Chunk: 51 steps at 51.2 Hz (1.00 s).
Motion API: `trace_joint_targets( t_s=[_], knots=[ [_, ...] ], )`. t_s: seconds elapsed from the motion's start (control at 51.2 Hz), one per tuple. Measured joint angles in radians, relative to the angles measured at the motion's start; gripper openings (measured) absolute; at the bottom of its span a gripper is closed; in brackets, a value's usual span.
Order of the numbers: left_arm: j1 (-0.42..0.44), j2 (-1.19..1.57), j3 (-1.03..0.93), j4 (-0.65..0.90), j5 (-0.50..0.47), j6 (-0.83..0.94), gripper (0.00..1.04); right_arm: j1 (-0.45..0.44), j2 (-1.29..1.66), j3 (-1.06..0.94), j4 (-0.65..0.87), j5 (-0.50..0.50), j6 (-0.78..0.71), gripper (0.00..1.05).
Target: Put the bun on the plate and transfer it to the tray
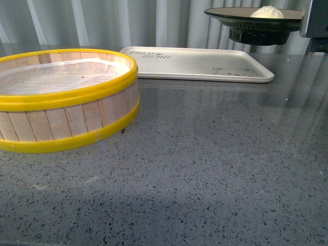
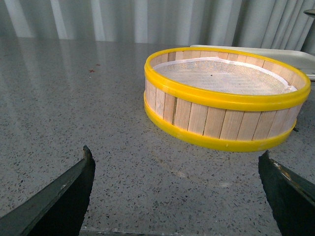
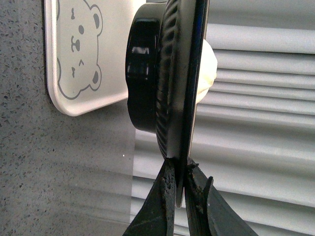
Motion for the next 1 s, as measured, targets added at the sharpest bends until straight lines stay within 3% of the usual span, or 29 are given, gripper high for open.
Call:
trace_joint_targets(
  t_s=[0.995],
  knots=[
    [0.0, 0.0, 0.0, 0.0, 0.0, 0.0, 0.98, 0.084, 0.288, 0.219, -0.01, 0.026, -0.043, 0.03]
  ],
)
